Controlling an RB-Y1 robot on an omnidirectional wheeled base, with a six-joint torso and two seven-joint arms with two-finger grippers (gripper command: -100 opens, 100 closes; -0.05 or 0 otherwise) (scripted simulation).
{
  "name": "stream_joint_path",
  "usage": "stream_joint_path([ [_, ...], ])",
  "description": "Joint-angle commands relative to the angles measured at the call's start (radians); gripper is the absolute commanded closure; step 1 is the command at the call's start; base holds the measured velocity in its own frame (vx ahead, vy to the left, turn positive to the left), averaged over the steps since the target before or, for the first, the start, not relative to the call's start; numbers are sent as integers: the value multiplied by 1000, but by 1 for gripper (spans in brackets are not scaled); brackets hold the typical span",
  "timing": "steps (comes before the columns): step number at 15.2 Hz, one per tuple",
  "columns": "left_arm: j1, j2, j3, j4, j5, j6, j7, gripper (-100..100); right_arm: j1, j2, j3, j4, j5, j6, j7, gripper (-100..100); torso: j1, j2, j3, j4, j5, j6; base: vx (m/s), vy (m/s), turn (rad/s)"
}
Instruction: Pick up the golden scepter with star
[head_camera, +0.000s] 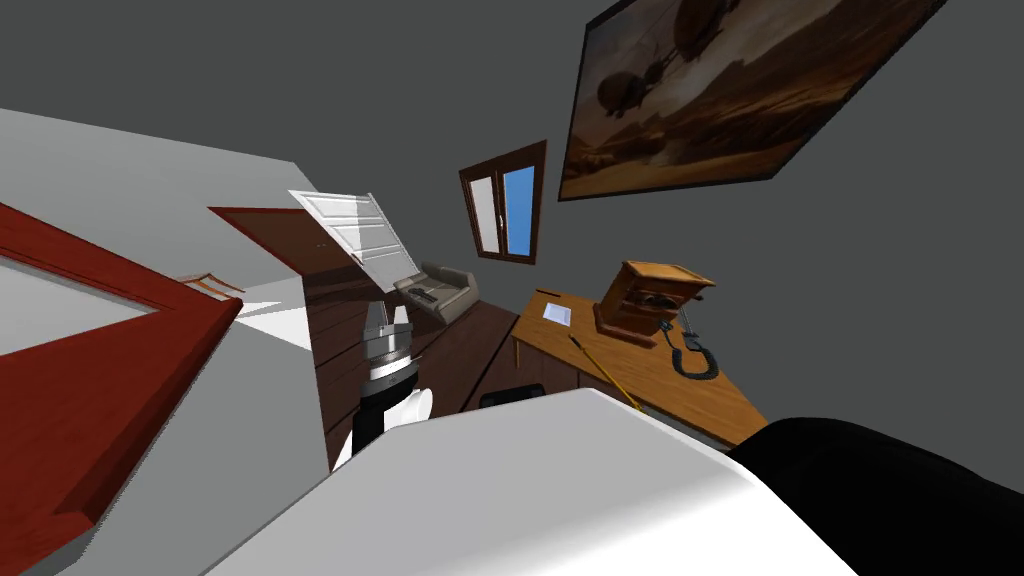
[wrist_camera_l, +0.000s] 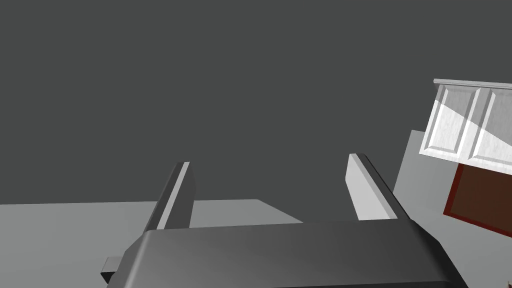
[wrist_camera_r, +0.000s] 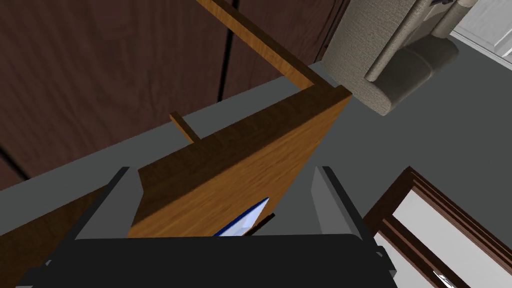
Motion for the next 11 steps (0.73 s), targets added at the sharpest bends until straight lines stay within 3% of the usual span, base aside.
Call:
stream_joint_path([
  [1,0,0,0,0,0,0,0,0,-9,-11,15,36,0,-2,0,-100,0,0,0,0,0,0,28,33,113],
  [4,0,0,0,0,0,0,0,0,-3,-87,78,111,-5,32,14,-100,0,0,0,0,0,0,36,45,286],
  [5,0,0,0,0,0,0,0,0,-3,-90,78,111,-5,32,14,-100,0,0,0,0,0,-1,43,40,295],
  [6,0,0,0,0,0,0,0,0,-2,-128,109,143,-8,49,21,-100,-1,0,0,0,0,0,42,50,267],
  [7,0,0,0,0,0,0,0,0,-2,-128,109,147,-8,49,21,-100,0,0,0,0,0,0,40,51,231],
  [10,0,0,0,0,0,0,0,0,-3,-196,170,214,-16,85,33,-100,0,0,0,0,0,0,44,47,294],
  [11,0,0,0,0,0,0,0,0,-3,-199,170,214,-16,85,33,-100,0,0,0,0,0,-1,36,39,232],
])
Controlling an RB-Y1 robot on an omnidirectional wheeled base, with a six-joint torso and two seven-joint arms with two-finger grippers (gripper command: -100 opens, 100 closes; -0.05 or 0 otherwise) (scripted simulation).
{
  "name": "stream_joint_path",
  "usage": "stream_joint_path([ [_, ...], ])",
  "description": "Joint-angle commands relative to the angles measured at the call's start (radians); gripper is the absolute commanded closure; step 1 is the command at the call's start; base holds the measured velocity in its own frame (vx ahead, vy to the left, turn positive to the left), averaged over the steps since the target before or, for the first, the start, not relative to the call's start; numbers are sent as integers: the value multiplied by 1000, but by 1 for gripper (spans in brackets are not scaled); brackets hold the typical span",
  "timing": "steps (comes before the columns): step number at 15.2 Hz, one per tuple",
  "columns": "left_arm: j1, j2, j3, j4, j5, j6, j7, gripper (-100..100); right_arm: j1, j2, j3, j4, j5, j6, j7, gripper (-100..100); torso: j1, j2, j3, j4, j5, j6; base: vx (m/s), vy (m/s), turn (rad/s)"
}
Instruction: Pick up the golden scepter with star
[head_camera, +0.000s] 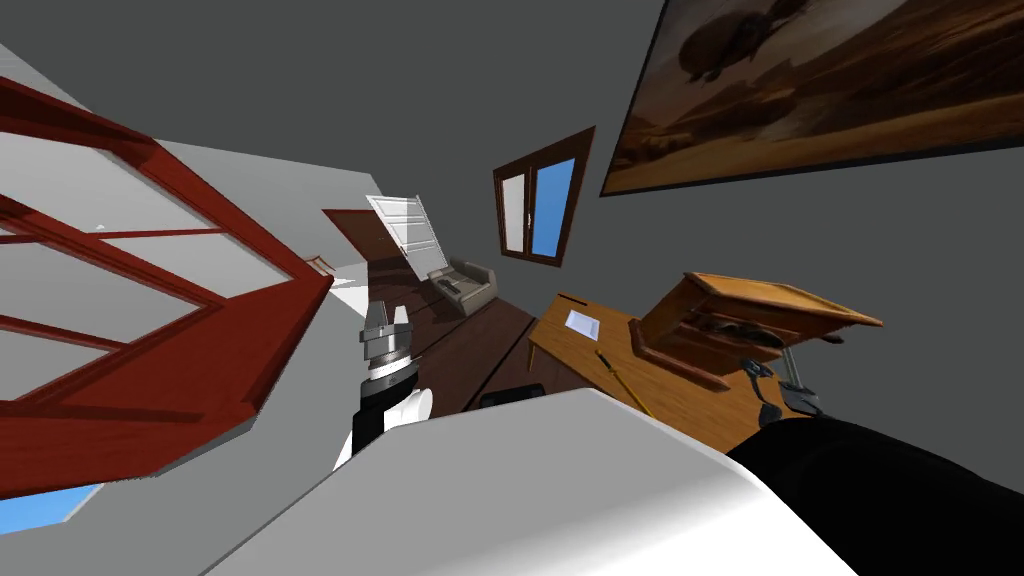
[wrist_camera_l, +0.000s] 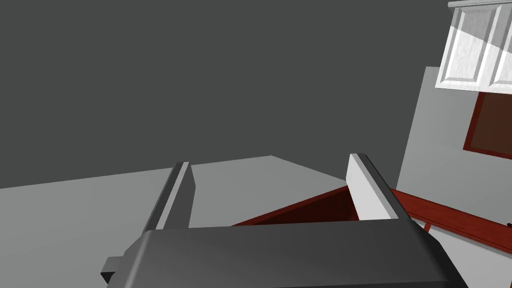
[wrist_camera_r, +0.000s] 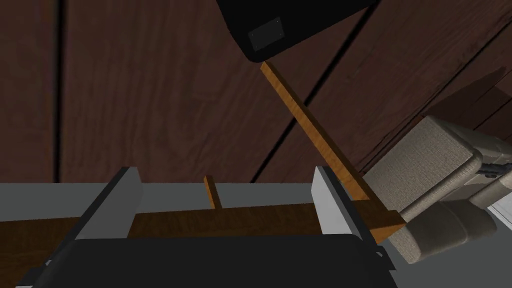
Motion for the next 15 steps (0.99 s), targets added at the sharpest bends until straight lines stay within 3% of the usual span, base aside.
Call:
stream_joint_path([
  [1,0,0,0,0,0,0,0,0,-11,-50,46,48,-7,26,3,-100,0,0,0,0,0,0,38,34,261],
  [3,0,0,0,0,0,0,0,0,-11,-51,46,48,-7,26,3,-100,-1,0,0,0,0,0,25,17,161],
  [5,0,0,0,0,0,0,0,0,-21,-108,100,104,-17,60,14,-100,-2,1,1,0,0,0,24,16,284],
  [6,0,0,0,0,0,0,0,0,-21,-108,101,104,-17,60,14,-100,-2,1,1,0,0,-1,28,8,328],
  [10,0,0,0,0,0,0,0,0,-58,-177,199,181,-36,119,31,-100,-4,1,1,0,-1,-1,22,-17,366],
  [11,0,0,0,0,0,0,0,0,-58,-177,199,181,-36,119,31,-100,-5,1,1,0,-1,-1,7,-64,243],
  [15,0,0,0,0,0,0,0,0,-118,-176,267,203,-52,153,43,-100,-9,3,2,1,-2,-1,-9,-90,222],
])
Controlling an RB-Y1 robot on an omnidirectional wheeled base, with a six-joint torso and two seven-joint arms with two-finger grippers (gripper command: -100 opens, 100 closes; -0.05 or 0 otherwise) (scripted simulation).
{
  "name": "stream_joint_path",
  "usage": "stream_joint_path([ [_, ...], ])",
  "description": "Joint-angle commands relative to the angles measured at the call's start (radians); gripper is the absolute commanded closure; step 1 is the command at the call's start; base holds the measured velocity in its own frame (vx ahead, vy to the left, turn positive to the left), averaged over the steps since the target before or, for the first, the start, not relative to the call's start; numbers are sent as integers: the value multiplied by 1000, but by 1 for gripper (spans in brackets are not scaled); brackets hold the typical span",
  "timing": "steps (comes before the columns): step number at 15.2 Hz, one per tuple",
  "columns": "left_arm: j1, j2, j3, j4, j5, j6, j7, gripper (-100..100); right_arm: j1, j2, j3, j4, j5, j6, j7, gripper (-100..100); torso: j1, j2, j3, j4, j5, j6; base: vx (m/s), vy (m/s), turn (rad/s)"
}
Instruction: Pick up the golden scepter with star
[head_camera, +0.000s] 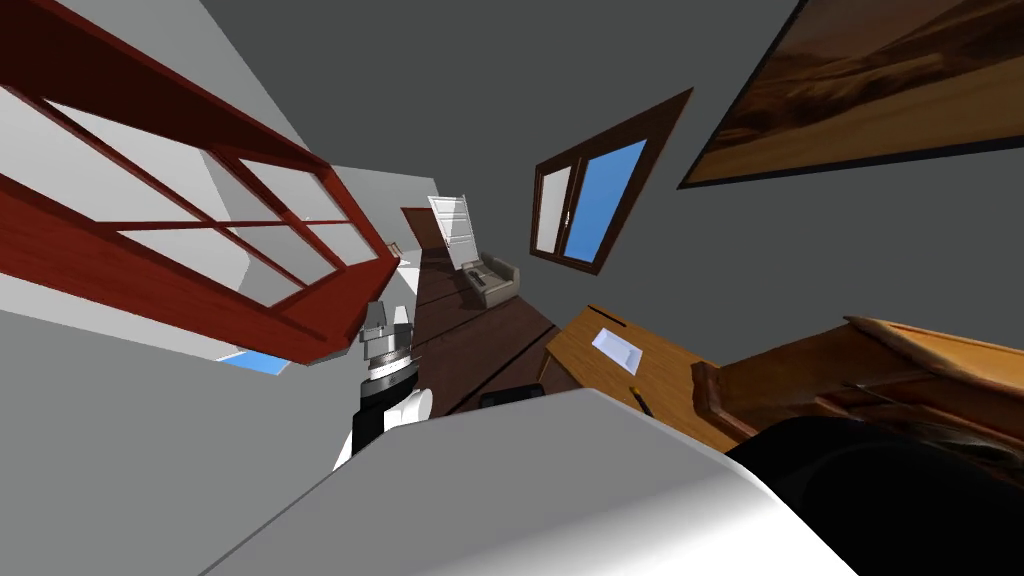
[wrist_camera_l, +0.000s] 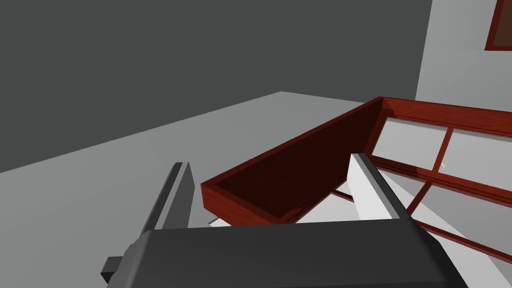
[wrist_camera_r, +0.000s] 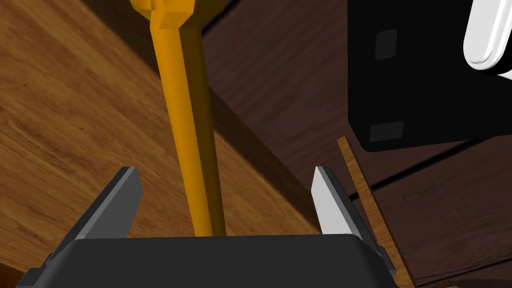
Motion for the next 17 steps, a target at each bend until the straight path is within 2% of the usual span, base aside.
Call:
stream_joint_path([
  [1,0,0,0,0,0,0,0,0,-32,7,30,1,-7,17,4,-100,0,0,0,0,0,0,-10,-136,234],
  [3,0,0,0,0,0,0,0,0,-51,16,44,0,-11,23,6,-100,-2,0,0,0,-1,1,-13,-138,128],
  [4,0,0,0,0,0,0,0,0,-31,8,27,-4,-8,17,7,-100,-2,0,0,0,-1,1,-11,-76,44],
  [5,0,0,0,0,0,0,0,0,-41,42,29,19,0,28,9,-100,1,0,0,0,0,1,-2,-42,44],
  [9,0,0,0,0,0,0,0,0,-50,93,28,57,15,41,13,-100,6,-1,0,0,1,2,7,-30,48],
  [10,0,0,0,0,0,0,0,0,-50,77,30,42,10,40,10,-100,6,-1,0,0,1,2,5,-14,15],
  [11,0,0,0,0,0,0,0,0,-50,80,30,45,10,41,11,100,7,-1,0,0,1,2,2,-6,1],
  [15,0,0,0,0,0,0,0,0,-50,82,31,42,10,39,11,100,5,0,0,0,1,2,1,3,0],
  [16,0,0,0,0,0,0,0,0,-42,50,29,25,3,30,10,100,5,0,0,0,2,1,-3,17,-47],
  [17,0,0,0,0,0,0,0,0,-41,42,29,19,0,28,9,100,5,1,0,0,2,2,-7,29,-71],
])
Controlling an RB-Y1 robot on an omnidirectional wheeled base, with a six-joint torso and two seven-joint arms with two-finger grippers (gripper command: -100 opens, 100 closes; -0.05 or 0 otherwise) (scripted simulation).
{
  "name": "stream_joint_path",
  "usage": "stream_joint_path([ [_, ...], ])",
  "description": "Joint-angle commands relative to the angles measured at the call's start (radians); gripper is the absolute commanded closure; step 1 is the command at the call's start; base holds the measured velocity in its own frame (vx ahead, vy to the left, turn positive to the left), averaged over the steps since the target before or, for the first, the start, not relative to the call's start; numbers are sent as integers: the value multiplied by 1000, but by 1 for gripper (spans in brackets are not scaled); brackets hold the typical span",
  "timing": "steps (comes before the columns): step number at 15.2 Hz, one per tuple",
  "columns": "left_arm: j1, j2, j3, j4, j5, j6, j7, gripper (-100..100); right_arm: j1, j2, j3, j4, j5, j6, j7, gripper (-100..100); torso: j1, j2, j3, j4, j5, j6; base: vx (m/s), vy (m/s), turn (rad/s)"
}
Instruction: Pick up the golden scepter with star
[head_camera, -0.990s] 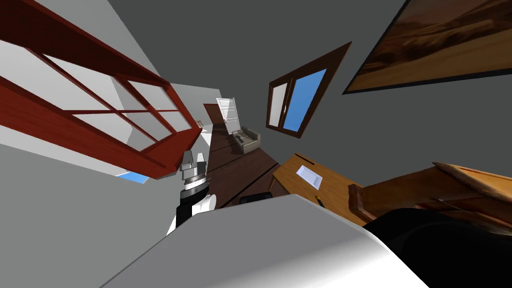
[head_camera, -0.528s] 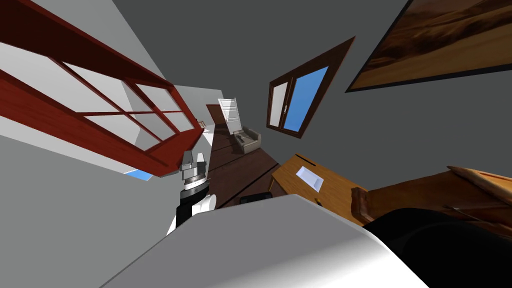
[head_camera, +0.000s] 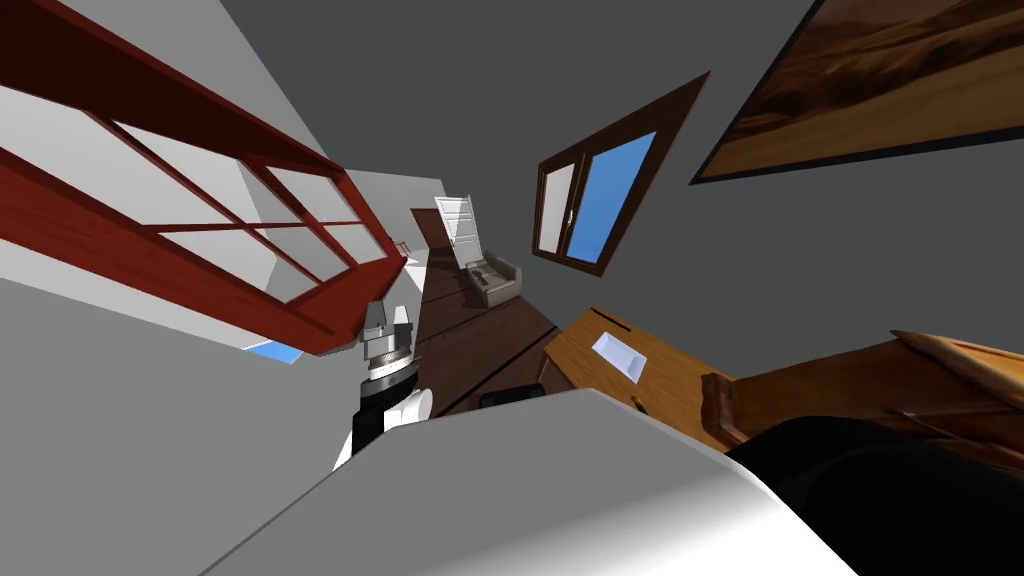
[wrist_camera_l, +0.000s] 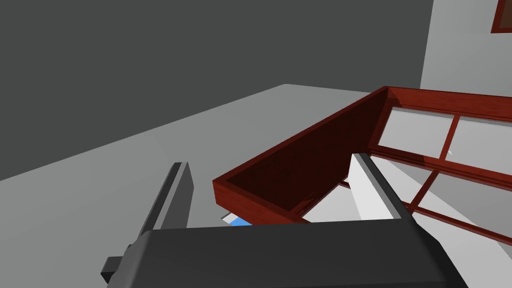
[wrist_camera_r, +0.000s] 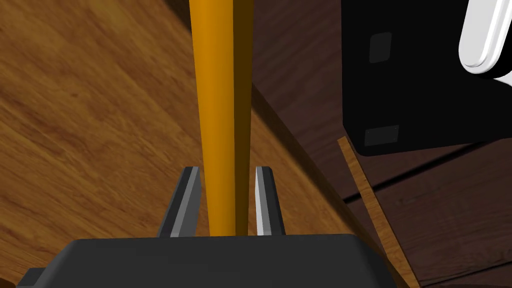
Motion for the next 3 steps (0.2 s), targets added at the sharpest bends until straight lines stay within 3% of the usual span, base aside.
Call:
stream_joint_path([
  [1,0,0,0,0,0,0,0,0,6,-34,1,-23,-9,-8,-3,100,0,0,0,0,0,0,-9,33,-66],
  [2,0,0,0,0,0,0,0,0,9,-51,2,-36,-14,-12,-4,100,1,0,0,0,0,0,-8,38,-48],
  [3,0,0,0,0,0,0,0,0,8,-35,0,-26,-9,-5,-3,100,1,0,0,0,0,0,-5,23,-18],
])
